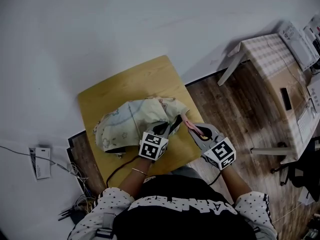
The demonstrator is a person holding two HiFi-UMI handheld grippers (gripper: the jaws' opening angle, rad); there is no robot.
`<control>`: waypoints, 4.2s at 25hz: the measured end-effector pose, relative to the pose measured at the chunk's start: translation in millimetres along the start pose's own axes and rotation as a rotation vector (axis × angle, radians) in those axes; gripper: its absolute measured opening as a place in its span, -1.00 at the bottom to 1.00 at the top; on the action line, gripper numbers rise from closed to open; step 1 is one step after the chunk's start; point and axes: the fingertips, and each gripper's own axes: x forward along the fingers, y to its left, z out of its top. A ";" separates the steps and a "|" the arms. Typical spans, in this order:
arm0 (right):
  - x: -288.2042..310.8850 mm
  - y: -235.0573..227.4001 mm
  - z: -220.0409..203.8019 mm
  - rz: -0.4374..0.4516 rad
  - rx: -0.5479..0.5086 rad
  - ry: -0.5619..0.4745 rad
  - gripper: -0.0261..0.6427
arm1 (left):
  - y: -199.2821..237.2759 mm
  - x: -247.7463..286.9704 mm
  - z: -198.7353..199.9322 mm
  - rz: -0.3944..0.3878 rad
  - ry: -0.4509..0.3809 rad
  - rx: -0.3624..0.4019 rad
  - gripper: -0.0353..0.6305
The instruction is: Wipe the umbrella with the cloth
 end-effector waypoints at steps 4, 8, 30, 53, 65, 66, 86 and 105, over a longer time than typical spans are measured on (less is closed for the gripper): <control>6.7 4.8 6.9 0.016 -0.014 -0.017 -0.83 | -3.2 -11.5 1.3 0.017 -0.022 0.041 -0.75; 14.7 8.7 16.9 0.036 -0.024 -0.042 -0.83 | -15.4 -30.0 7.7 0.031 -0.035 0.144 -0.73; 83.2 100.6 151.9 0.283 -0.083 -0.364 -0.83 | 72.3 -236.9 20.0 0.474 -0.336 0.002 -0.61; 189.0 154.7 112.2 0.385 -0.174 -0.128 -0.83 | 137.7 -263.6 -47.9 0.531 -0.252 -0.262 -0.89; 218.4 184.0 84.6 0.501 -0.230 -0.026 -0.82 | 124.7 -268.7 -28.5 0.511 -0.277 -0.238 -0.89; 217.7 188.1 81.2 0.518 -0.237 -0.014 -0.82 | 124.9 -268.9 -27.7 0.511 -0.279 -0.239 -0.89; 177.8 234.5 36.1 0.707 -0.260 0.080 -0.82 | 115.4 -268.7 -24.6 0.518 -0.285 -0.238 -0.88; 146.8 254.0 17.3 0.756 -0.254 0.090 -0.82 | 116.0 -267.6 -23.5 0.503 -0.282 -0.229 -0.88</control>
